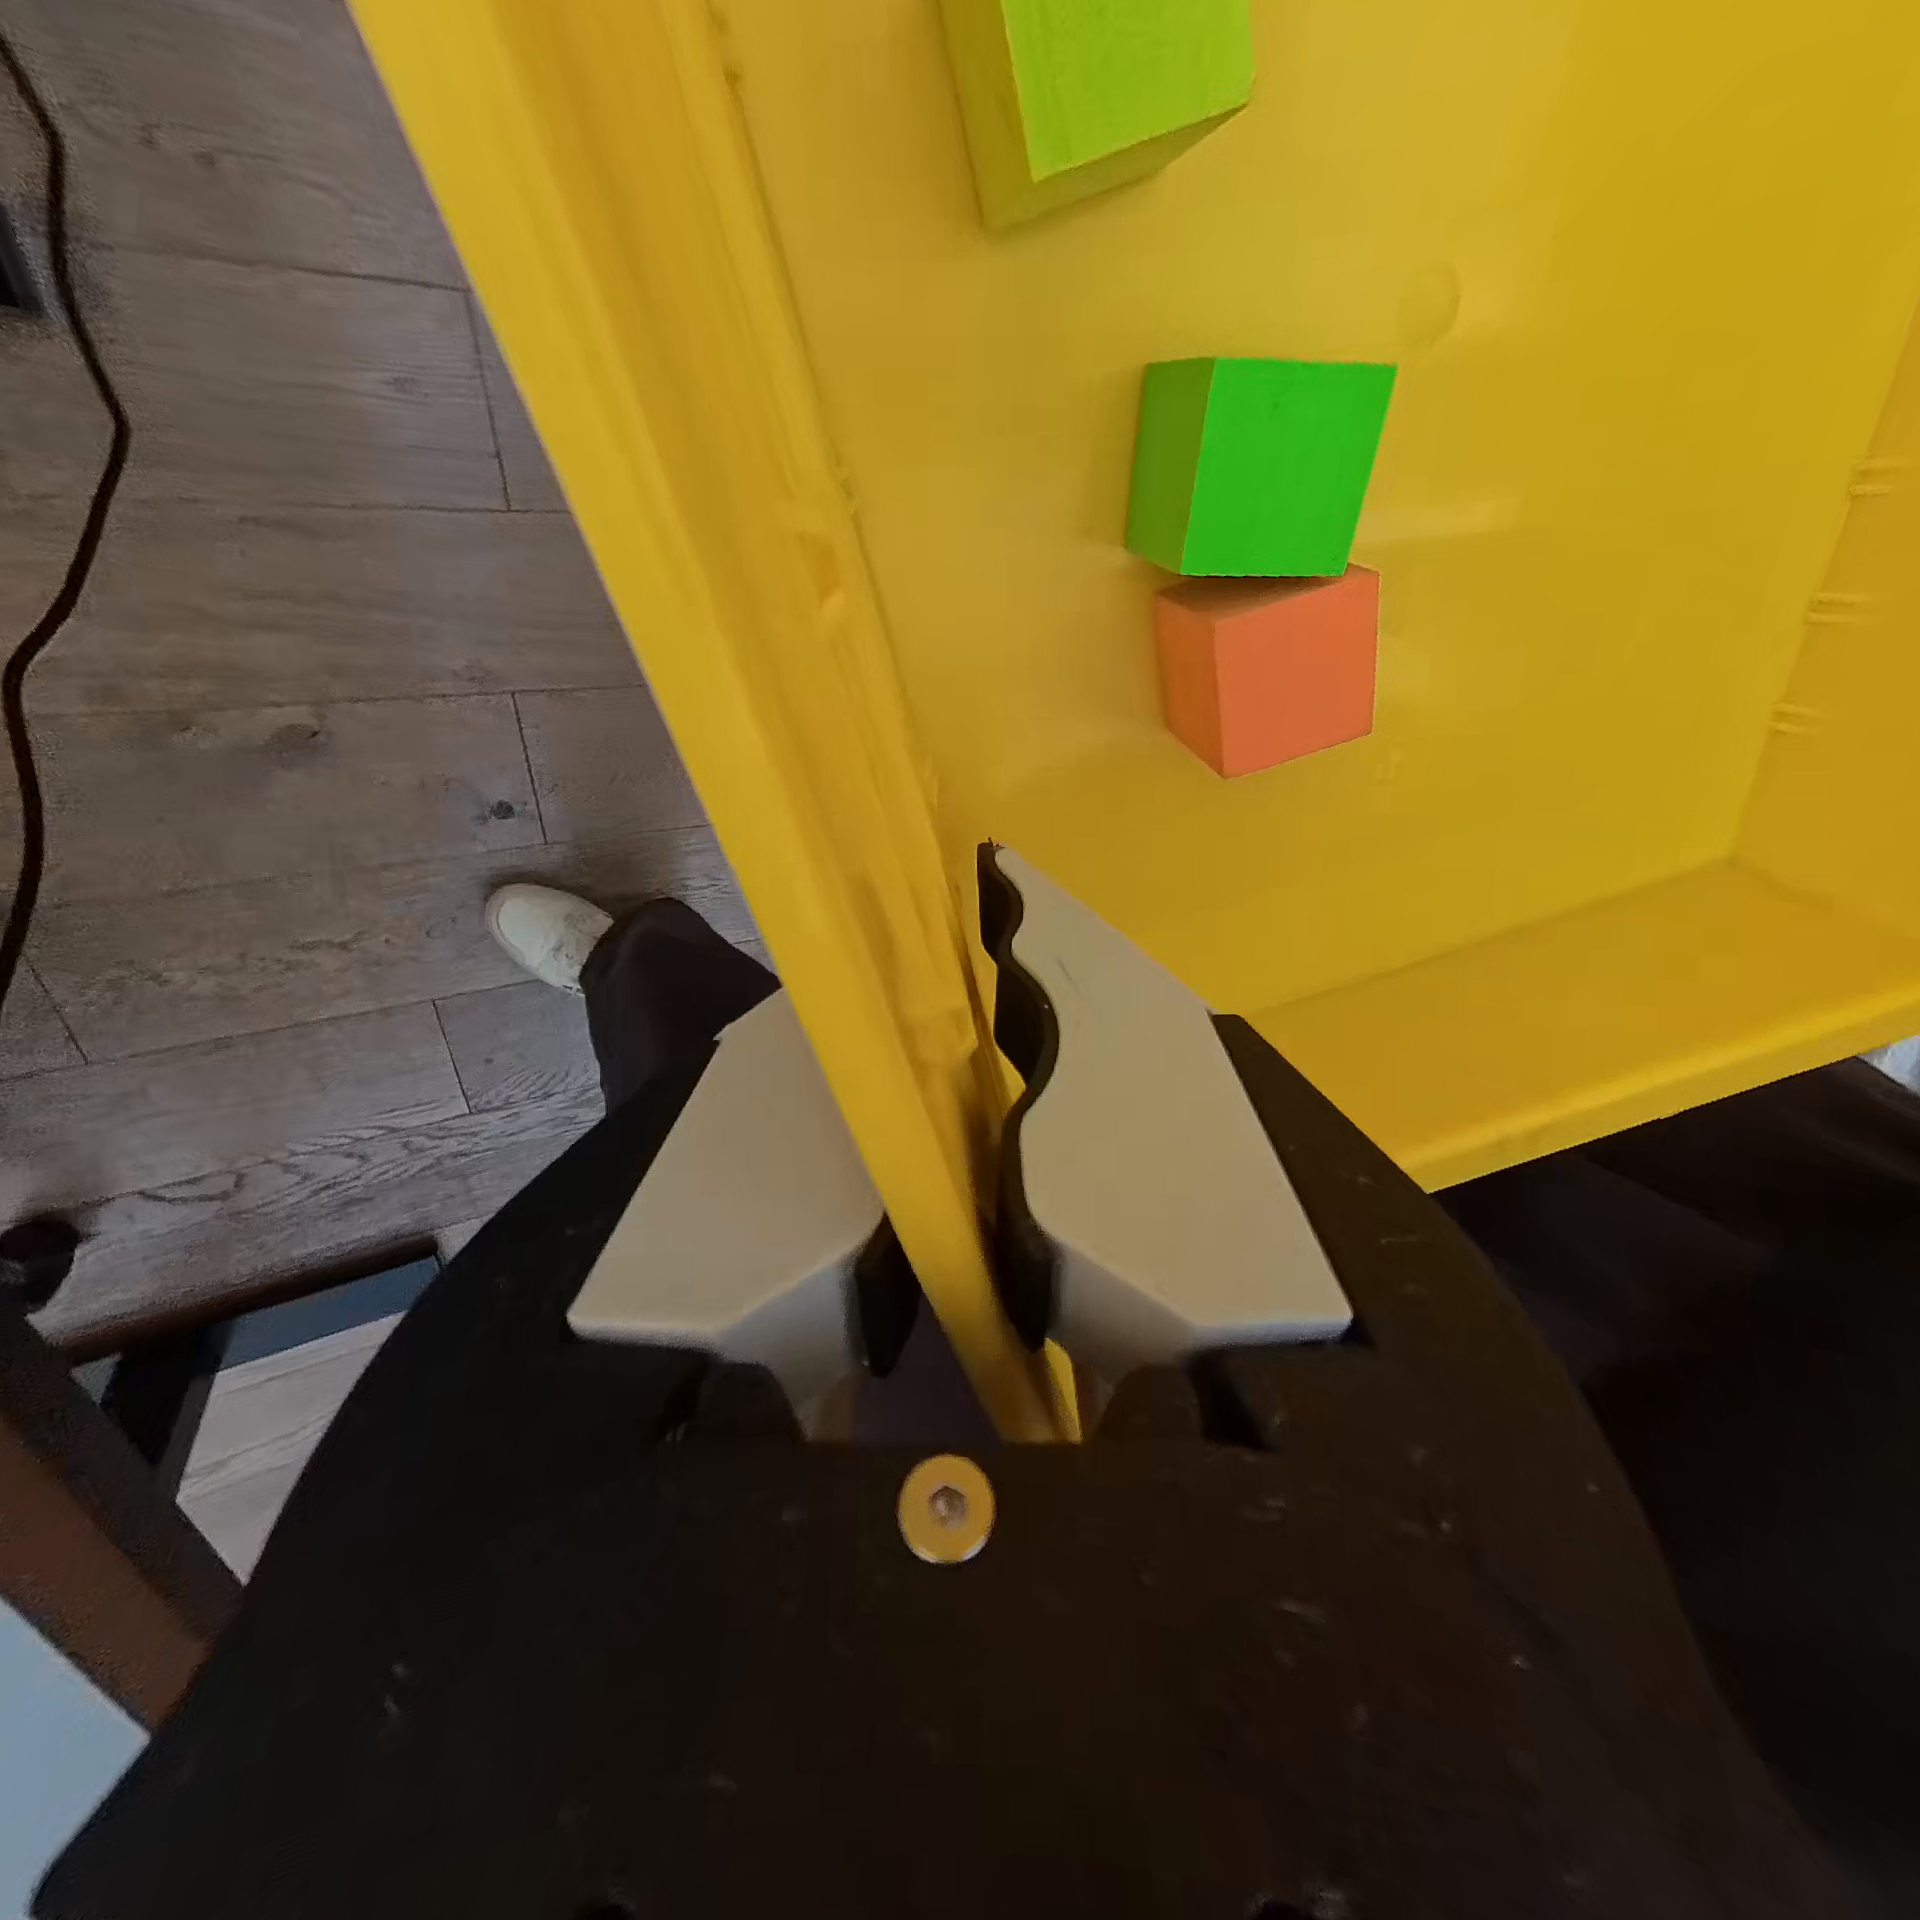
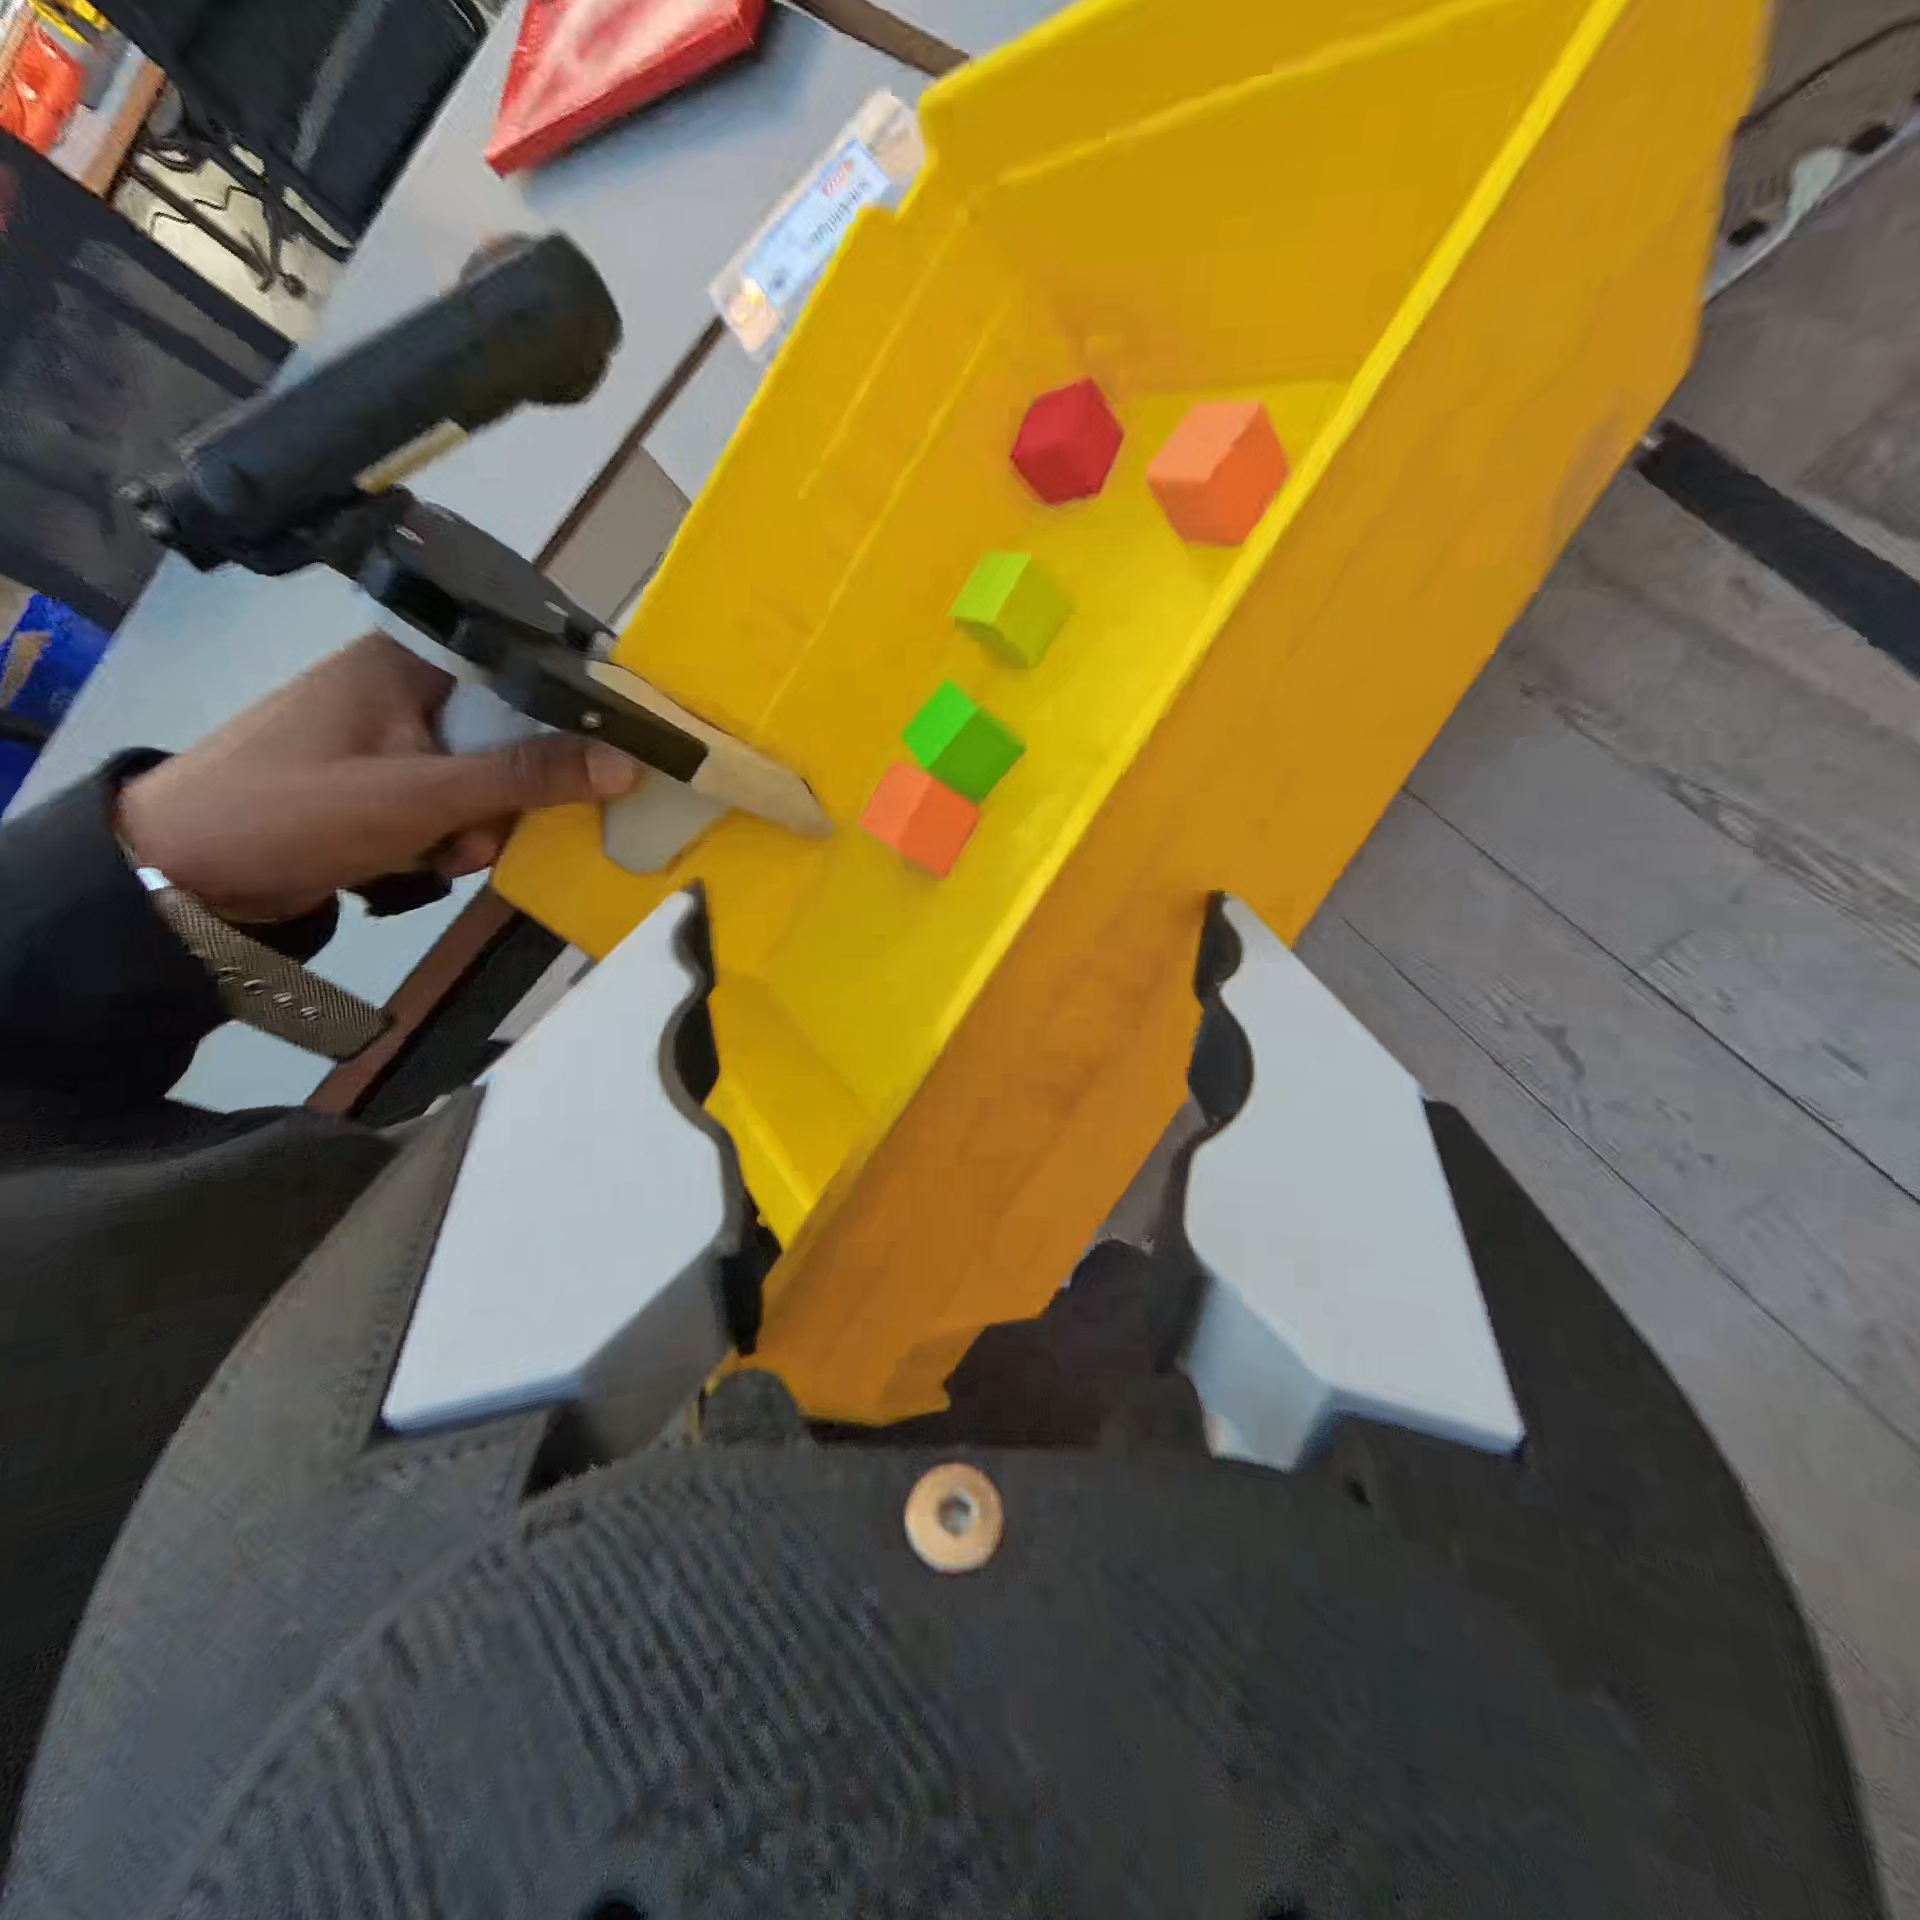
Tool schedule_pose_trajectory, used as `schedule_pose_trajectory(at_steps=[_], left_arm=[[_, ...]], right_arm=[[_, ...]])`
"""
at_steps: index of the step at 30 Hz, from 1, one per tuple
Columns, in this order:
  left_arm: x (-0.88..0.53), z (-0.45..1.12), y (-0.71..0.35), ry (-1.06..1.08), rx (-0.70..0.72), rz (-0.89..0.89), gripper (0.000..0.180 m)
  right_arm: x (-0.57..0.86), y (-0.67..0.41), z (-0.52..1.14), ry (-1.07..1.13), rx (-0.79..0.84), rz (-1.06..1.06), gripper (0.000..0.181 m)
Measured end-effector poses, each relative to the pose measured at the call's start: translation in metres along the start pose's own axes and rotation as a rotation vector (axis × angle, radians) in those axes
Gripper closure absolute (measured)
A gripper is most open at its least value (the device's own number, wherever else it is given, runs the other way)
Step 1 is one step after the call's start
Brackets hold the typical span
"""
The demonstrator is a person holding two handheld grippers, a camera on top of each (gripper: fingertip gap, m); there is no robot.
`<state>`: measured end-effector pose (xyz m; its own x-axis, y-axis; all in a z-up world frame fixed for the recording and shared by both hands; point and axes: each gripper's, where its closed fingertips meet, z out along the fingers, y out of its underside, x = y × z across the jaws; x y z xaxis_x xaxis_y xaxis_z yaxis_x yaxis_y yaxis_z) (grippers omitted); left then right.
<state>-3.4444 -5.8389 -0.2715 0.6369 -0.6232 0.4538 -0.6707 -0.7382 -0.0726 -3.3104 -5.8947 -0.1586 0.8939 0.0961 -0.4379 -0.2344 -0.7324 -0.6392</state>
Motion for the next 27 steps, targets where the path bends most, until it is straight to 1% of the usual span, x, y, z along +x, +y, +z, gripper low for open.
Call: schedule_pose_trajectory(at_steps=[1, 3, 4, 5, 6, 7, 8, 10, 12, 15, 16, 18, 21, 22, 24, 25, 27], left_arm=[[0.015, 0.008, -0.016, -0.005, -0.018, 0.042, 0.164], [0.034, 0.02, -0.047, -0.062, -0.044, 0.137, 0.164], [0.042, 0.024, -0.064, -0.098, -0.042, 0.19, 0.163], [0.049, 0.026, -0.079, -0.151, -0.055, 0.254, 0.174], [0.056, 0.026, -0.094, -0.204, -0.064, 0.321, 0.159], [0.065, 0.026, -0.111, -0.248, -0.063, 0.388, 0.156], [0.074, 0.028, -0.127, -0.29, -0.081, 0.452, 0.167], [0.086, 0.037, -0.158, -0.36, -0.117, 0.561, 0.164], [0.094, 0.051, -0.193, -0.385, -0.137, 0.63, 0.161], [0.109, 0.077, -0.245, -0.324, -0.179, 0.684, 0.151], [0.117, 0.086, -0.263, -0.29, -0.195, 0.708, 0.145], [0.135, 0.102, -0.302, -0.181, -0.225, 0.75, 0.124], [0.171, 0.111, -0.369, 0.023, -0.251, 0.723, 0.103], [0.183, 0.111, -0.392, 0.084, -0.245, 0.718, 0.095], [0.206, 0.107, -0.445, 0.163, -0.181, 0.75, 0.078], [0.218, 0.102, -0.47, 0.199, -0.152, 0.771, 0.075], [0.244, 0.09, -0.525, 0.275, -0.059, 0.809, 0.076]], right_arm=[[0.017, 0.005, -0.002, 0.022, -0.01, 0.013, 0.084], [0.063, 0.011, -0.01, 0.141, -0.027, 0.015, 0.101], [0.085, 0.014, -0.013, 0.186, -0.044, 0.051, 0.107], [0.105, 0.017, -0.015, 0.216, -0.057, 0.103, 0.115], [0.125, 0.022, -0.016, 0.243, -0.073, 0.155, 0.122], [0.146, 0.027, -0.015, 0.267, -0.088, 0.204, 0.127], [0.166, 0.031, -0.014, 0.286, -0.101, 0.248, 0.133], [0.2, 0.033, -0.011, 0.322, -0.108, 0.321, 0.144], [0.236, 0.025, -0.008, 0.348, -0.093, 0.389, 0.155], [0.298, 0.002, -0.007, 0.396, -0.062, 0.504, 0.171], [0.323, -0.011, -0.009, 0.418, -0.045, 0.536, 0.175], [0.373, -0.041, -0.014, 0.453, -0.01, 0.572, 0.176], [0.44, -0.095, -0.025, 0.499, -0.035, 0.583, 0.178], [0.461, -0.118, -0.03, 0.512, -0.031, 0.575, 0.179], [0.504, -0.171, -0.041, 0.532, -0.007, 0.543, 0.178], [0.526, -0.198, -0.047, 0.545, 0.006, 0.521, 0.179], [0.569, -0.252, -0.061, 0.558, 0.048, 0.497, 0.179]])
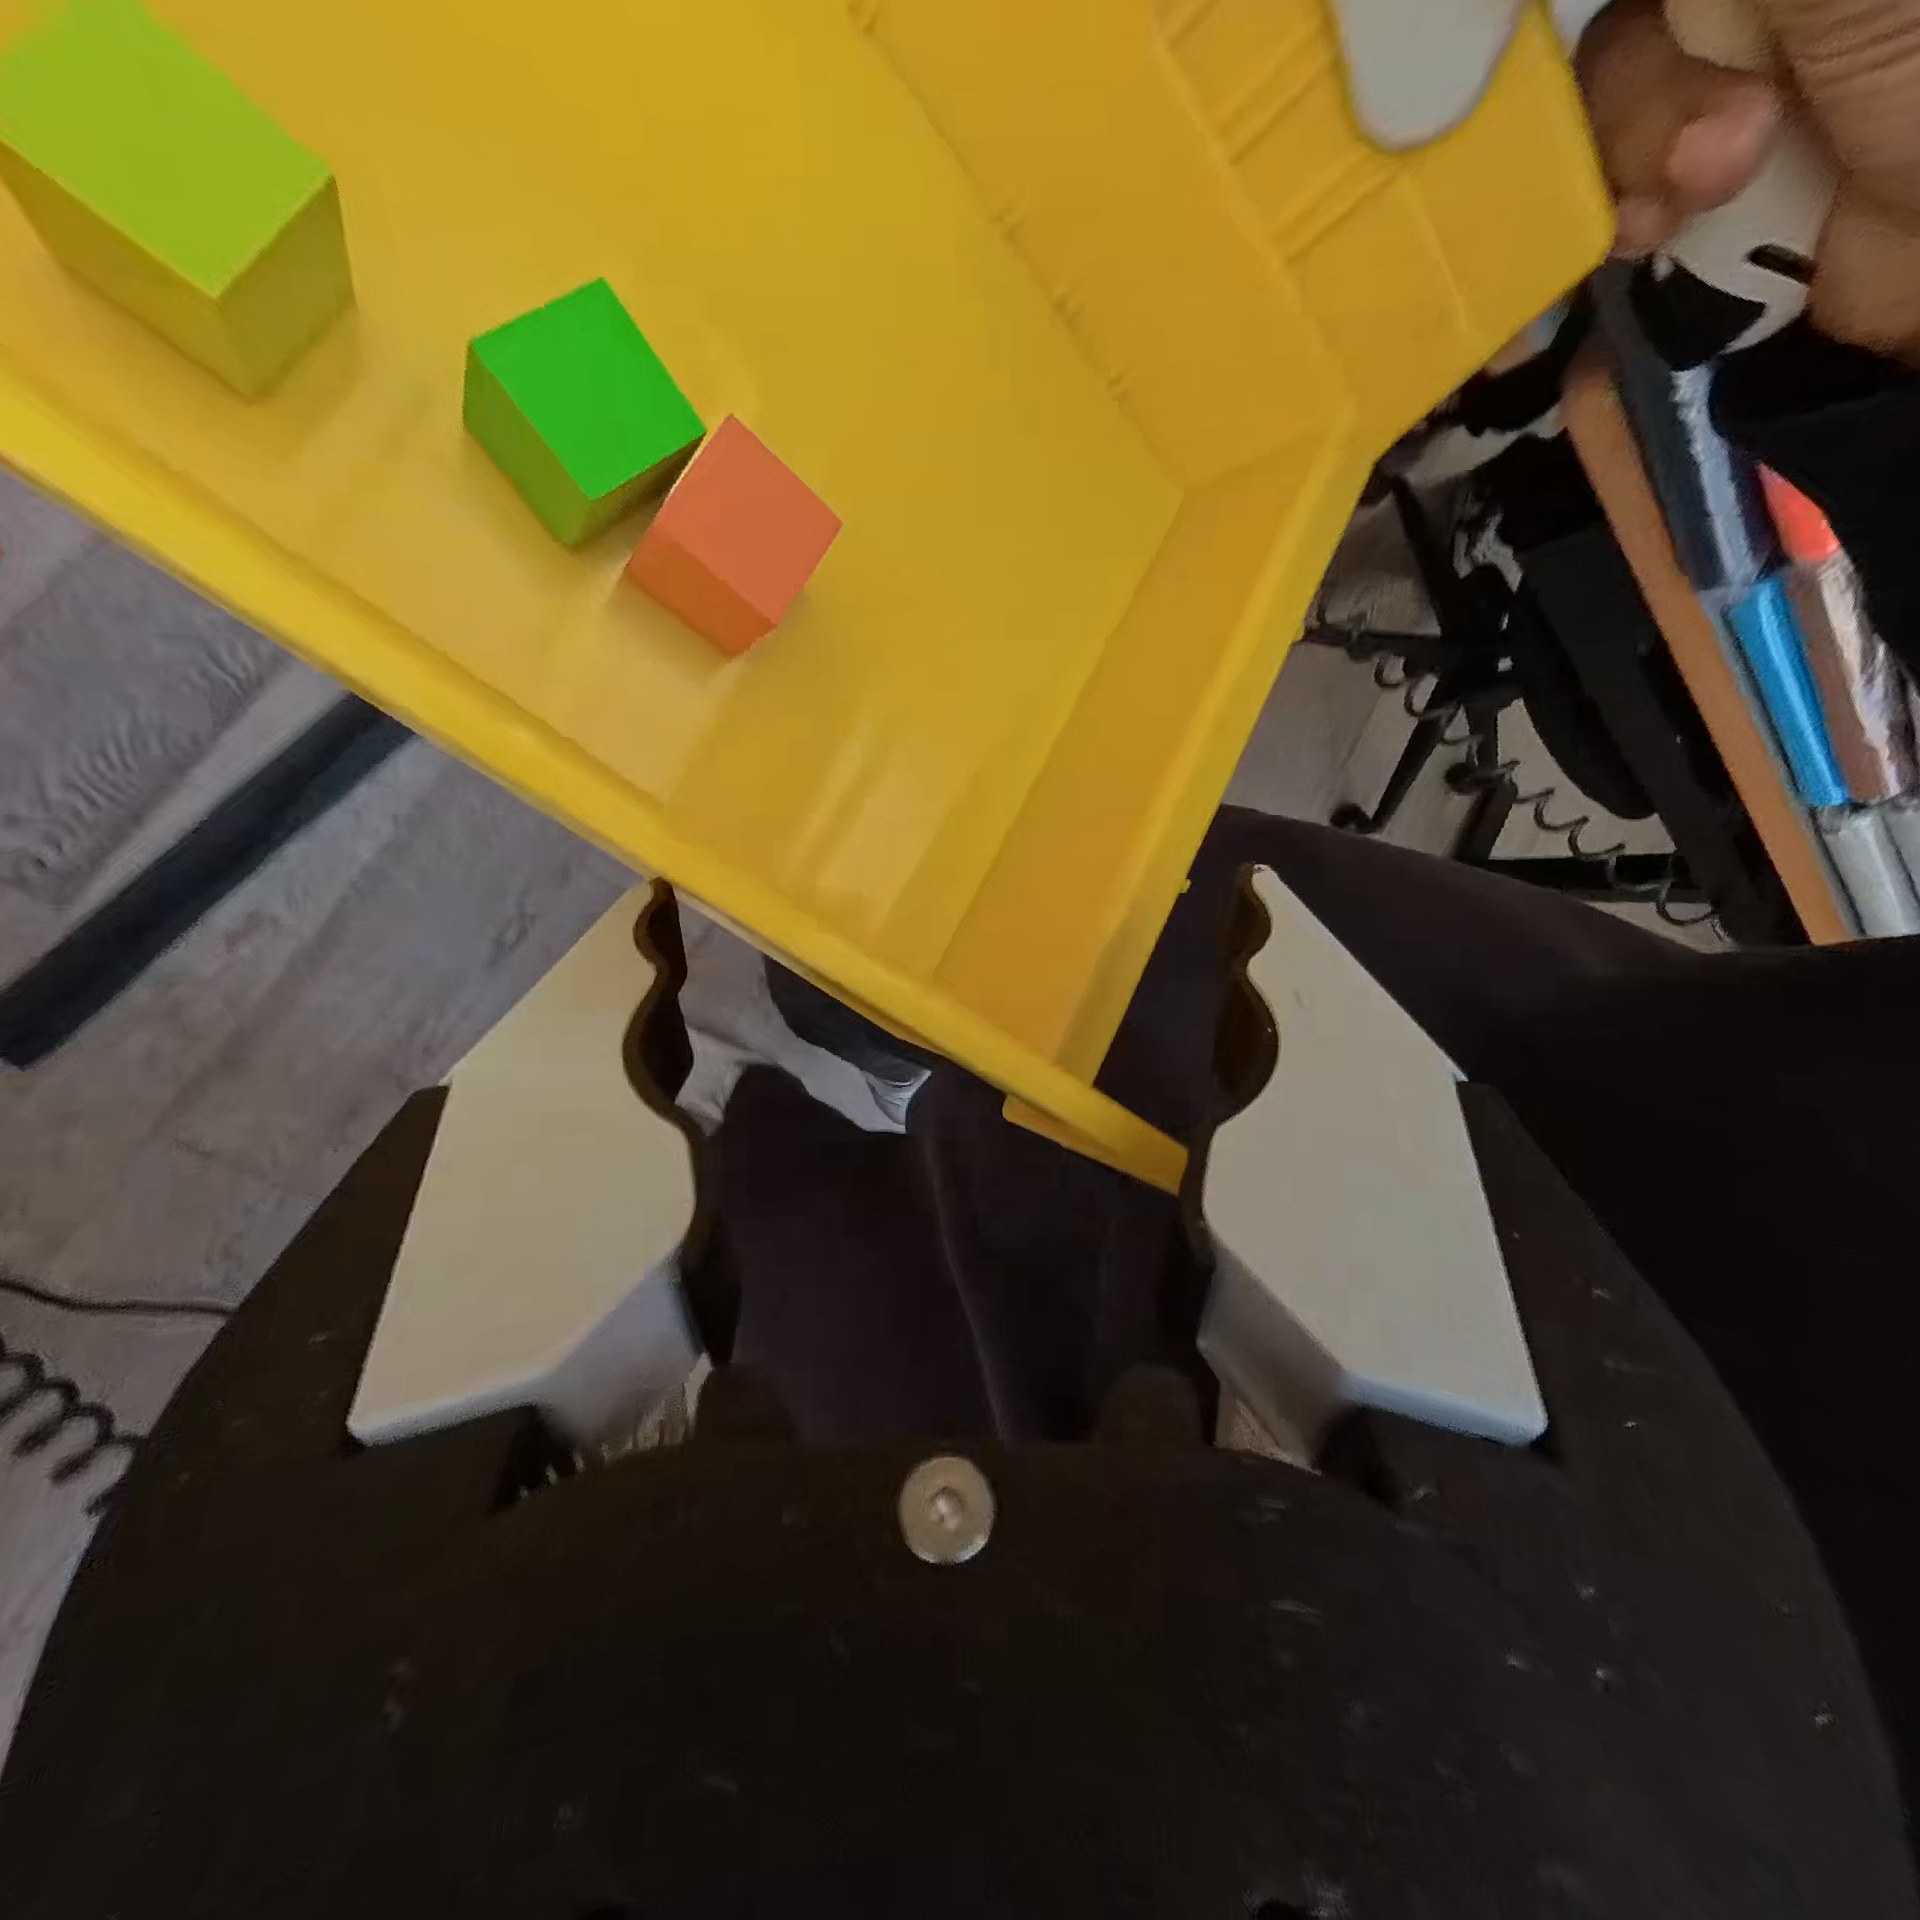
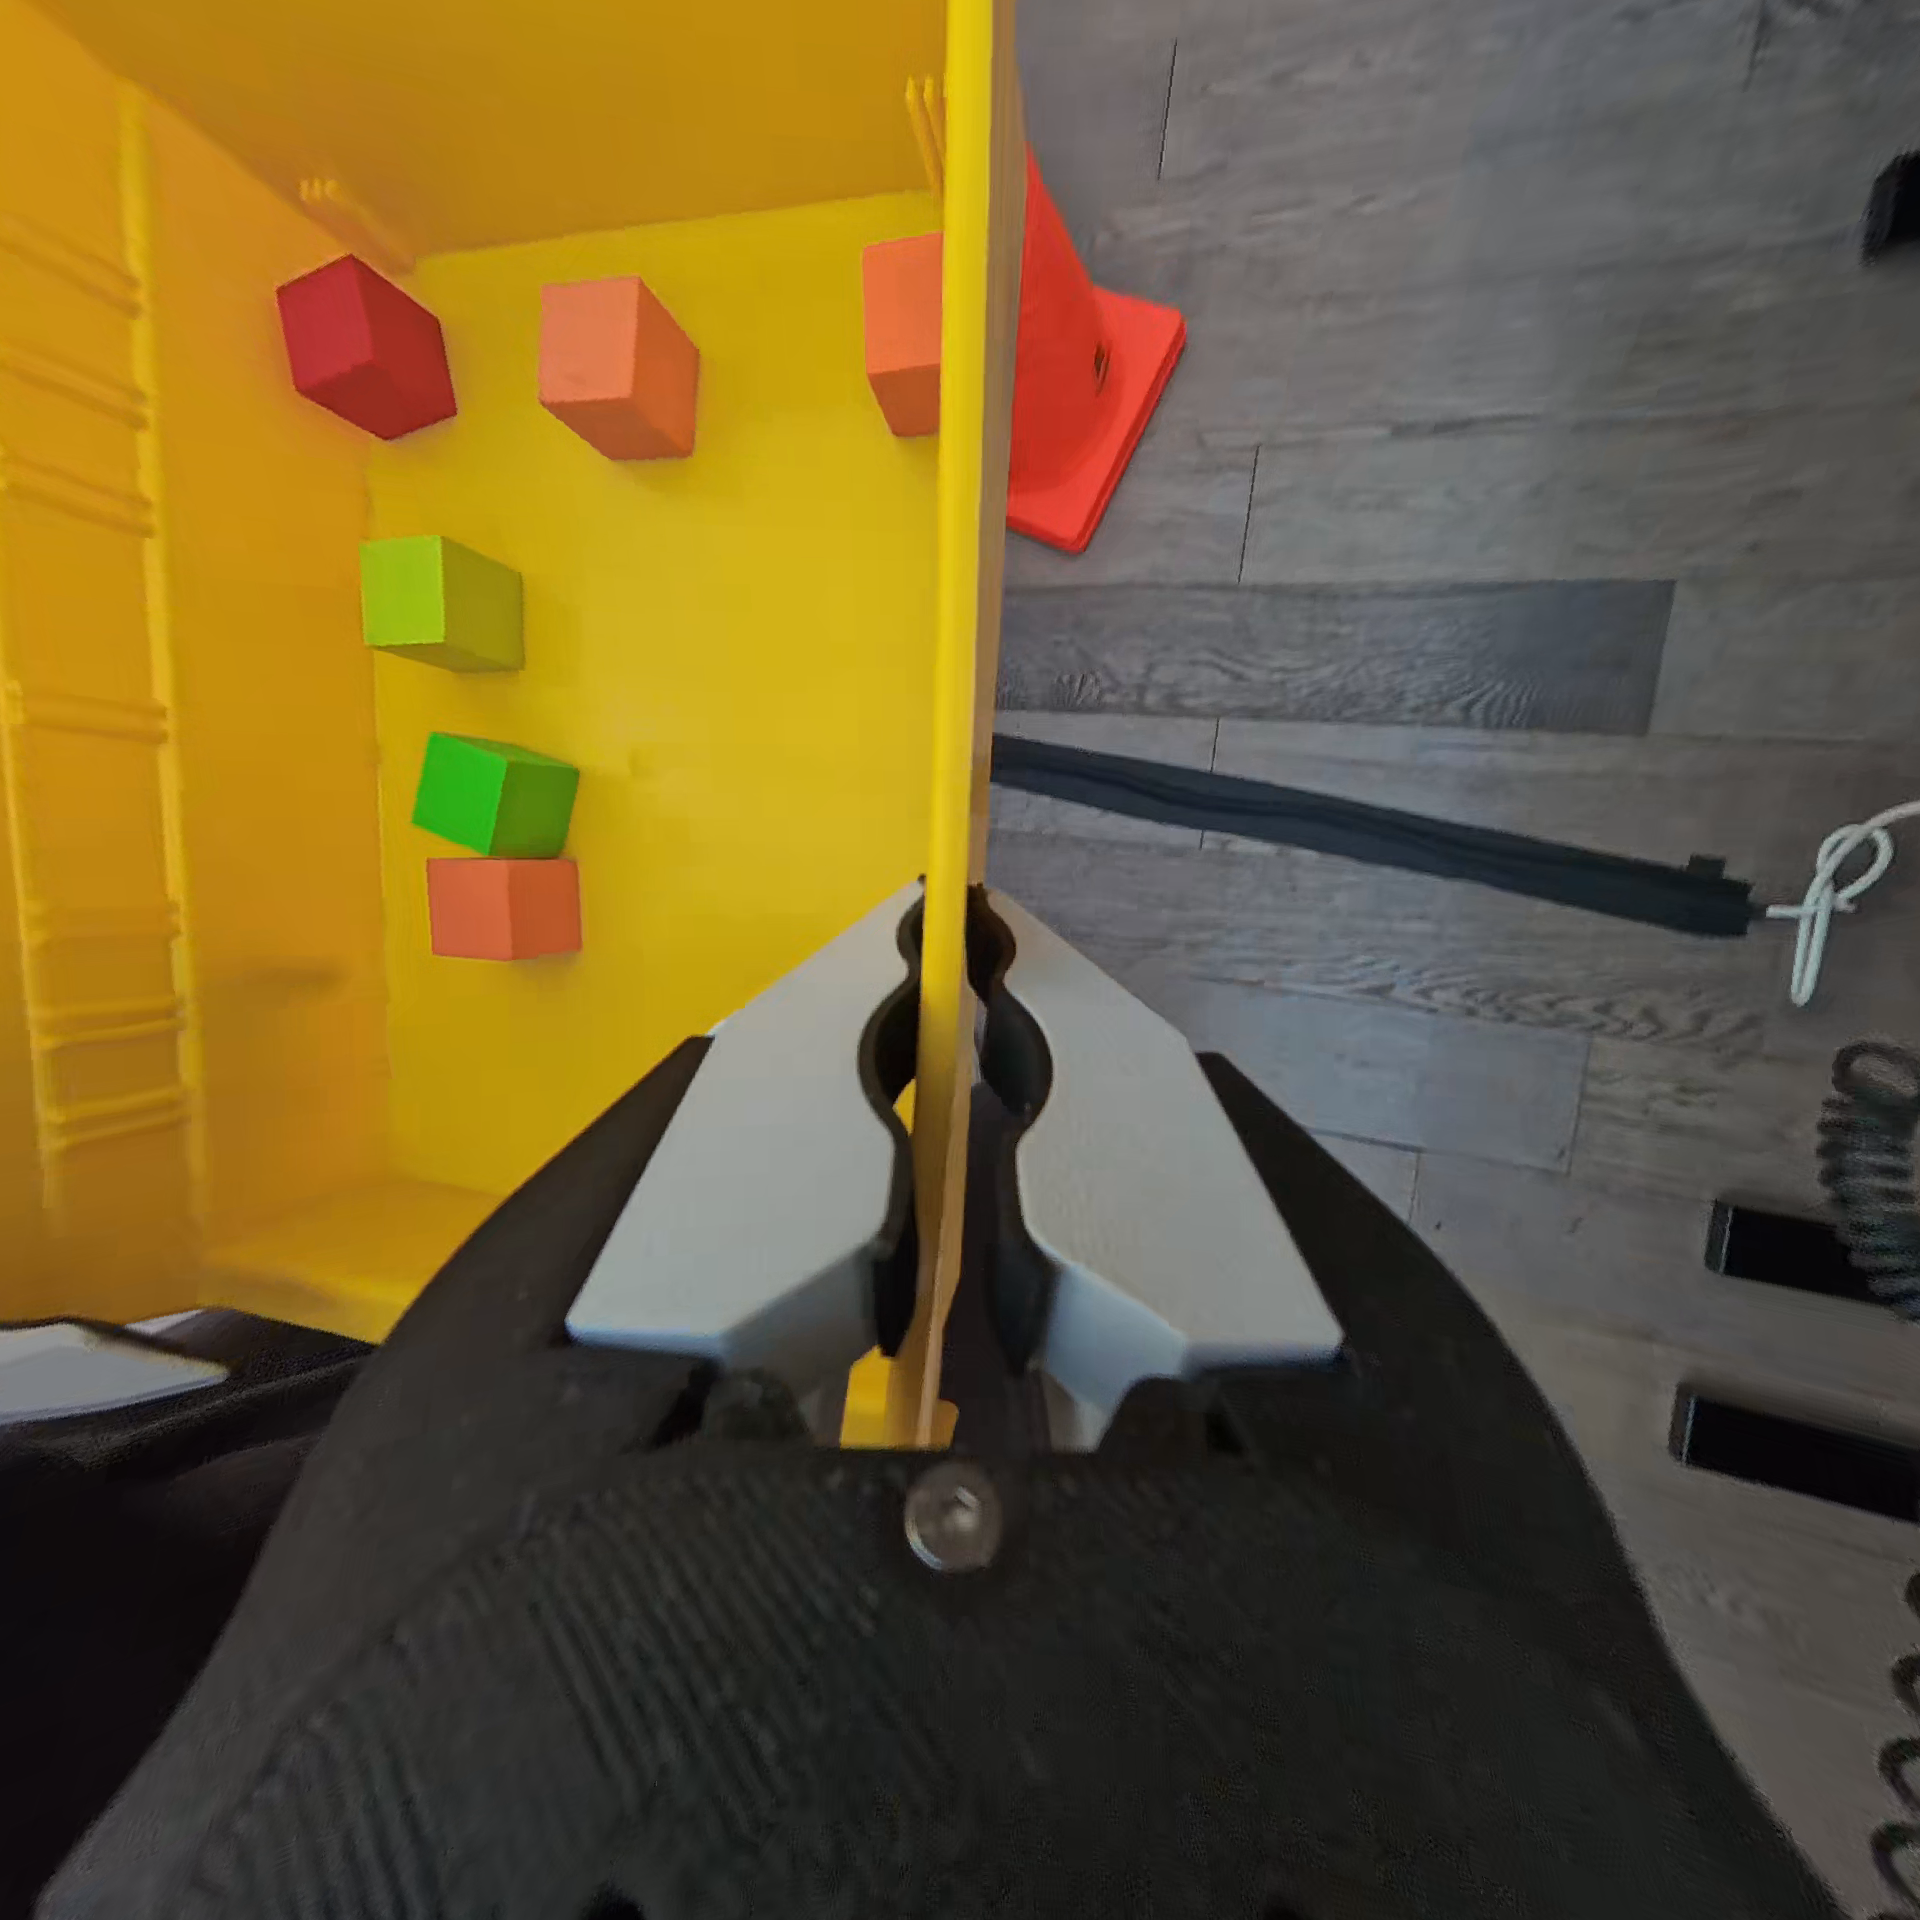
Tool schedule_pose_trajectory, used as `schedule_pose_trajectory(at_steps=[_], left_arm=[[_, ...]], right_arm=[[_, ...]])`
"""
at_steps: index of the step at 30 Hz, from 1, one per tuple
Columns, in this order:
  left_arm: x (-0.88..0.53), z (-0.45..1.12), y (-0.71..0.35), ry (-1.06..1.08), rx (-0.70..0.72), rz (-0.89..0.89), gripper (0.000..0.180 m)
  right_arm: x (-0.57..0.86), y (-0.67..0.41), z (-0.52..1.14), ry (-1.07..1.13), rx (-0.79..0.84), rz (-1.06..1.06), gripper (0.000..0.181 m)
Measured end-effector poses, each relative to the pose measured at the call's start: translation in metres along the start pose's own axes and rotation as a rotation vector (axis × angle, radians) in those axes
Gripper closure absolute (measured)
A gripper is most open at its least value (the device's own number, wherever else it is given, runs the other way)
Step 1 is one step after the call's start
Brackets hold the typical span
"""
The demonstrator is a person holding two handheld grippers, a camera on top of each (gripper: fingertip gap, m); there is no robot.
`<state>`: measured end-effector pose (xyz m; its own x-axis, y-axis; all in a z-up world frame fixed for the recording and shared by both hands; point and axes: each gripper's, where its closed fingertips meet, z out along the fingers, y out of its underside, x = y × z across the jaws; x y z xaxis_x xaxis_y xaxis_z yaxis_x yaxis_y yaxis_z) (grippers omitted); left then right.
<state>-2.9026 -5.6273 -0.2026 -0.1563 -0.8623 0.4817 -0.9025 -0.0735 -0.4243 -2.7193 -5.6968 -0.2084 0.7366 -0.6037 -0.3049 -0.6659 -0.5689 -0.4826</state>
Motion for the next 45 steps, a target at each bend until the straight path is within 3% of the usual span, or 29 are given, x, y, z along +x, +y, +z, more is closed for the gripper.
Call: schedule_pose_trajectory(at_steps=[3, 10, 18, 23, 27, 29, 30, 31, 33, 36, 41, 45], left_arm=[[-0.046, -0.014, -0.077, -0.021, 0.128, 0.073, 0.077], [-0.185, 0.014, -0.237, -0.038, 0.264, -0.028, 0.078], [-0.356, 0.01, -0.45, -0.187, 0.356, -0.283, 0.081], [-0.474, -0.011, -0.539, -0.358, 0.379, -0.432, 0.079], [-0.589, 0.002, -0.617, -0.3, 0.484, -0.623, 0.078], [-0.646, 0.002, -0.665, -0.217, 0.538, -0.634, 0.08], [-0.678, -0.001, -0.683, -0.215, 0.534, -0.647, 0.072], [-0.714, -0.003, -0.694, -0.235, 0.481, -0.663, 0.076], [-0.785, -0.018, -0.715, -0.275, 0.397, -0.71, 0.105], [-0.871, -0.063, -0.762, -0.332, 0.381, -0.688, 0.123], [-0.994, -0.149, -0.854, -0.472, 0.372, -0.628, 0.107], [-1.106, -0.185, -0.932, -0.455, 0.399, -0.635, 0.093]], right_arm=[[0.023, -0.085, 0.025, -0.024, 0.04, -0.004, 0.179], [0.098, -0.241, 0.159, -0.084, -0.048, -0.113, 0.179], [0.183, -0.469, 0.286, -0.171, -0.172, -0.282, 0.179], [0.174, -0.643, 0.355, -0.204, -0.106, -0.384, 0.179], [0.143, -0.774, 0.443, -0.23, -0.063, -0.446, 0.179], [0.119, -0.834, 0.487, -0.232, -0.032, -0.515, 0.178], [0.107, -0.864, 0.508, -0.225, -0.01, -0.564, 0.178], [0.096, -0.895, 0.529, -0.209, 0.014, -0.616, 0.178], [0.071, -0.959, 0.565, -0.213, 0.035, -0.68, 0.176], [0.031, -1.059, 0.61, -0.242, 0.066, -0.744, 0.176], [-0.029, -1.211, 0.698, -0.305, -0.027, -0.757, 0.178], [-0.054, -1.326, 0.784, -0.333, -0.122, -0.732, 0.178]])
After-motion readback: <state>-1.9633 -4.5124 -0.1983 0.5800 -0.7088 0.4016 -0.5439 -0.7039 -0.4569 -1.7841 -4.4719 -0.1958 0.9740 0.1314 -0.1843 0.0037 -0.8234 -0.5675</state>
